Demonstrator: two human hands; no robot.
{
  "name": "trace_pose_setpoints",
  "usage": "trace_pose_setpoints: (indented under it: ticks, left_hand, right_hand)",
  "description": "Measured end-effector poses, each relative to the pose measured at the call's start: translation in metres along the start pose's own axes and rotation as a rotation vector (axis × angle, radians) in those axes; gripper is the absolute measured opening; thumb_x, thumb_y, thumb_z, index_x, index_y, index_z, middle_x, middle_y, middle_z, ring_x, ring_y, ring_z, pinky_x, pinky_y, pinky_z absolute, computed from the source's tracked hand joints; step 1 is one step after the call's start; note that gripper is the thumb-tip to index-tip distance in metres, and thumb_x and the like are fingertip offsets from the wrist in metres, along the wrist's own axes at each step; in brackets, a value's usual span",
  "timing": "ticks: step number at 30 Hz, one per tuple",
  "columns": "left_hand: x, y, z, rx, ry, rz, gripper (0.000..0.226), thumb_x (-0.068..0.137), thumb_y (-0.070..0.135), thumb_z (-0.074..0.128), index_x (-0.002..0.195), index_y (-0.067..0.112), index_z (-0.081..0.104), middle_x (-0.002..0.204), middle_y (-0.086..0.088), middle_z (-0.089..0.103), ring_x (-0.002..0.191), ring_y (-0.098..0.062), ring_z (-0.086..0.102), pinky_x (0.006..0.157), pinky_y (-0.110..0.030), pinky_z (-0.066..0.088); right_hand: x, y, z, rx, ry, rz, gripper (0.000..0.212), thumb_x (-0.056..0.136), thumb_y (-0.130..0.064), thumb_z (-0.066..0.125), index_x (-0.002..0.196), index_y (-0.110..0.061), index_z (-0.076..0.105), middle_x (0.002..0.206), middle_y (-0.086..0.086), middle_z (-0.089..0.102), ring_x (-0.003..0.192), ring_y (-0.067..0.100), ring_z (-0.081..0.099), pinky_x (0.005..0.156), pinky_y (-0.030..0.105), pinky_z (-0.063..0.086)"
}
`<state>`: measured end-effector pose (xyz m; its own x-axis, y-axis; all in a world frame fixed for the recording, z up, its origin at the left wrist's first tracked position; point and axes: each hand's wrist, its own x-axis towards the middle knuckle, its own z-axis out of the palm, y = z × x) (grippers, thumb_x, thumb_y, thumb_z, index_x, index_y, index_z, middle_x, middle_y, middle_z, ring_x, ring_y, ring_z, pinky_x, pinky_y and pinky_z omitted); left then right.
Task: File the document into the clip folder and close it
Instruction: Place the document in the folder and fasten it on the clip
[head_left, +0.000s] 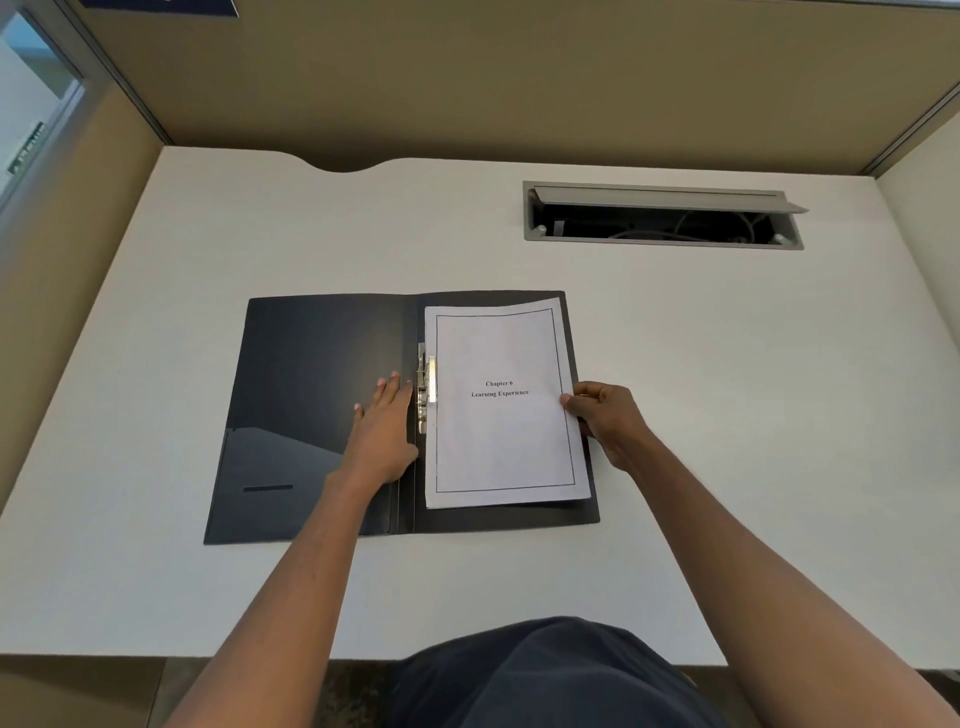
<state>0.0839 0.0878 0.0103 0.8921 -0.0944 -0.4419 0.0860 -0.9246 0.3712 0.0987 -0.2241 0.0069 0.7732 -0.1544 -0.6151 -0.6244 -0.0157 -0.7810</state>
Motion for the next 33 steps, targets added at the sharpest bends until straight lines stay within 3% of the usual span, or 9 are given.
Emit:
trace_pose_setpoints:
  ticks: [3, 7, 9, 12, 17, 21, 24, 28, 33]
  left_hand:
    - [0.001, 0.004, -0.003, -0.076, 0.066, -0.030, 0.084, 0.091, -0.005, 0.060, 0.163, 0.013, 0.020, 0.172, -0.007, 0.016, 0.160, -0.027, 0.011, 0.128, -0.054, 0.015]
    - [0.011, 0.012, -0.012, -0.184, 0.323, -0.055, 0.049, 0.093, -0.003, 0.055, 0.141, 0.004, 0.052, 0.142, -0.015, 0.057, 0.131, -0.033, 0.053, 0.108, -0.046, 0.045]
    - [0.023, 0.017, -0.020, -0.262, 0.383, -0.060, 0.042, 0.097, 0.002, 0.052, 0.139, 0.002, 0.057, 0.138, -0.016, 0.060, 0.128, -0.032, 0.054, 0.107, -0.042, 0.046]
    - [0.049, 0.026, -0.033, -0.353, 0.390, -0.048, 0.037, 0.102, 0.008, 0.051, 0.138, 0.005, 0.061, 0.139, -0.015, 0.060, 0.127, -0.030, 0.057, 0.103, -0.032, 0.045]
    - [0.099, 0.038, -0.054, -0.400, 0.386, -0.023, 0.021, 0.096, 0.003, 0.044, 0.085, -0.001, 0.062, 0.098, -0.018, 0.062, 0.086, -0.025, 0.054, 0.076, -0.028, 0.038]
    - [0.123, 0.037, -0.054, -0.393, 0.354, -0.010, 0.029, 0.100, 0.006, 0.049, 0.074, -0.004, 0.059, 0.087, -0.025, 0.059, 0.080, -0.037, 0.059, 0.071, -0.033, 0.047]
    - [0.132, 0.036, -0.050, -0.382, 0.371, 0.006, 0.039, 0.099, 0.005, 0.051, 0.060, 0.009, 0.043, 0.068, -0.002, 0.040, 0.064, -0.020, 0.039, 0.061, -0.026, 0.034]
    - [0.138, 0.039, -0.048, -0.417, 0.357, -0.023, 0.024, 0.098, 0.007, 0.055, 0.091, 0.003, 0.077, 0.098, -0.009, 0.069, 0.086, -0.023, 0.064, 0.075, -0.030, 0.053]
    - [0.137, 0.040, -0.044, -0.432, 0.397, -0.030, 0.021, 0.096, 0.001, 0.058, 0.098, 0.002, 0.079, 0.110, -0.012, 0.073, 0.101, -0.025, 0.069, 0.085, -0.033, 0.058]
  right_hand:
    - [-0.002, 0.002, 0.002, -0.083, 0.059, -0.051, 0.009, 0.090, -0.015, 0.076, 0.094, -0.011, 0.070, 0.071, -0.003, 0.071, 0.064, 0.014, 0.059, 0.056, 0.020, 0.047]
    - [-0.004, 0.000, 0.011, -0.426, 0.144, -0.216, 0.027, 0.092, -0.030, 0.073, 0.098, -0.005, 0.065, 0.077, 0.003, 0.064, 0.065, 0.017, 0.054, 0.063, 0.029, 0.046]
    - [-0.005, -0.003, 0.016, -0.575, 0.189, -0.265, 0.030, 0.095, -0.029, 0.069, 0.098, 0.001, 0.066, 0.086, 0.012, 0.069, 0.079, 0.027, 0.062, 0.077, 0.038, 0.052]
    - [-0.002, -0.006, 0.019, -0.678, 0.210, -0.294, 0.036, 0.097, -0.023, 0.065, 0.076, 0.004, 0.056, 0.076, 0.018, 0.054, 0.068, 0.032, 0.049, 0.063, 0.035, 0.042]
    - [0.000, -0.004, 0.023, -0.700, 0.222, -0.285, 0.047, 0.096, -0.021, 0.064, 0.063, -0.019, 0.031, 0.079, 0.010, 0.042, 0.058, 0.017, 0.032, 0.054, 0.026, 0.028]
    - [0.001, 0.000, 0.023, -0.678, 0.210, -0.245, 0.014, 0.096, -0.024, 0.066, 0.101, -0.012, 0.061, 0.096, 0.012, 0.058, 0.079, 0.021, 0.050, 0.073, 0.028, 0.038]
    - [-0.002, 0.004, 0.022, -0.651, 0.210, -0.247, 0.038, 0.096, -0.024, 0.068, 0.129, -0.008, 0.057, 0.111, 0.011, 0.062, 0.091, 0.021, 0.057, 0.080, 0.029, 0.043]
    - [-0.004, 0.009, 0.023, -0.664, 0.218, -0.262, 0.039, 0.096, -0.024, 0.067, 0.129, -0.006, 0.058, 0.117, 0.012, 0.061, 0.092, 0.021, 0.058, 0.083, 0.029, 0.046]
    - [-0.007, 0.011, 0.024, -0.662, 0.233, -0.275, 0.036, 0.098, -0.022, 0.065, 0.129, -0.006, 0.062, 0.115, 0.012, 0.058, 0.091, 0.021, 0.057, 0.084, 0.028, 0.043]
